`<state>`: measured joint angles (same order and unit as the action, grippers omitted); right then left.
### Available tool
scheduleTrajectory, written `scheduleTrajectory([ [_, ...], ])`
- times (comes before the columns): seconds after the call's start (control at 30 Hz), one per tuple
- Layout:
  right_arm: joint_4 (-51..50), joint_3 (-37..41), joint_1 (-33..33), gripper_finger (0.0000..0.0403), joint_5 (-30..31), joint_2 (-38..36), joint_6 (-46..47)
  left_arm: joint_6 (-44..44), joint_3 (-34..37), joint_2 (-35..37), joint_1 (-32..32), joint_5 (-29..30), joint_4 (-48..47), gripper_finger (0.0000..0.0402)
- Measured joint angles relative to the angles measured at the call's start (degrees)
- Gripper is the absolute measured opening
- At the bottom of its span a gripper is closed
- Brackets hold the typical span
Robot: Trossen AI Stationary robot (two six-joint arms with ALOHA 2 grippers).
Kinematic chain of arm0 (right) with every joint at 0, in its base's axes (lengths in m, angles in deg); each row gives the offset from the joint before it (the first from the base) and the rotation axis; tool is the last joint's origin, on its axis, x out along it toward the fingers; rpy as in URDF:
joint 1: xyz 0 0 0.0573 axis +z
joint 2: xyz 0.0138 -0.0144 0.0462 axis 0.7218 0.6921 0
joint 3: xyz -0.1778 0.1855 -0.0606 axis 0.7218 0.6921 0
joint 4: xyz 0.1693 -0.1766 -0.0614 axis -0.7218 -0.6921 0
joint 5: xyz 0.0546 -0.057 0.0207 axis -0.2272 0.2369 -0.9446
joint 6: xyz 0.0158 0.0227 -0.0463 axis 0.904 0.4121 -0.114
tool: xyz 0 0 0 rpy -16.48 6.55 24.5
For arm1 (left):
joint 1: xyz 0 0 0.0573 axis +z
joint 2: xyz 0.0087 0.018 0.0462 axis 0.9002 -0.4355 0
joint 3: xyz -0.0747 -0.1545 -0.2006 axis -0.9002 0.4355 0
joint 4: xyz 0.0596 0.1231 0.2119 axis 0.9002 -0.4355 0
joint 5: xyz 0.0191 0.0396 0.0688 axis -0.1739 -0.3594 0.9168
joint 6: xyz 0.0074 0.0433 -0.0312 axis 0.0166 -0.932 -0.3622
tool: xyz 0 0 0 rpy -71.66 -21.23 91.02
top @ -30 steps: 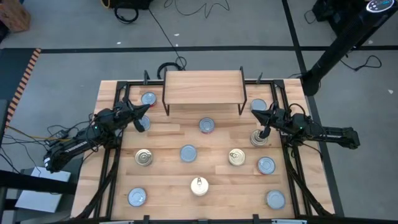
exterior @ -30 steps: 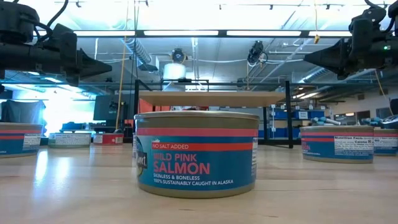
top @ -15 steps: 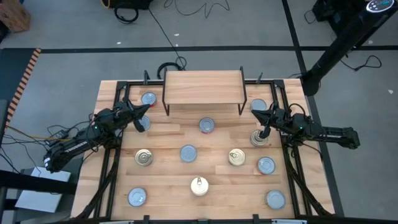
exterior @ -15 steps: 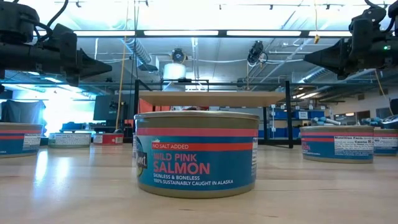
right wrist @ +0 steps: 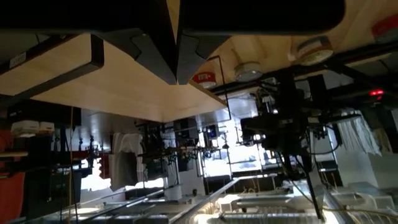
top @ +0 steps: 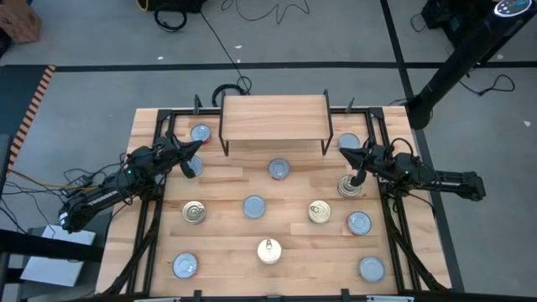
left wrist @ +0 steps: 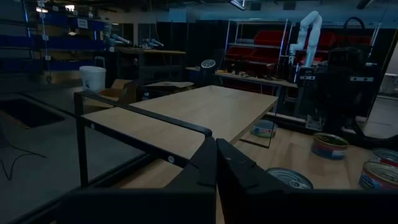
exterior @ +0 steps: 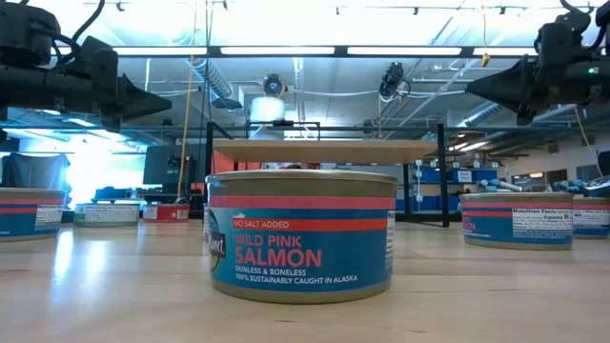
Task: Stack canned seafood by type on shelf
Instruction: Put the blue pink tuna can on the shelf
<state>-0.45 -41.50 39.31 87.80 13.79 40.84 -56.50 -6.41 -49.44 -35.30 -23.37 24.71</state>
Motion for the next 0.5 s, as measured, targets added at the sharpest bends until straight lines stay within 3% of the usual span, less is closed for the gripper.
scheduleTrajectory([
  [0.17,0.25,0.01,0.04,0.0023,-0.72,0.00,0.17,-0.02,-0.01,0.00,-0.02,-0.01,0.02,0.0004],
  [0.5,2.45,0.01,0.07,0.0006,-8.13,0.00,-1.11,-0.02,0.00,0.00,0.00,0.00,3.52,0.0004],
])
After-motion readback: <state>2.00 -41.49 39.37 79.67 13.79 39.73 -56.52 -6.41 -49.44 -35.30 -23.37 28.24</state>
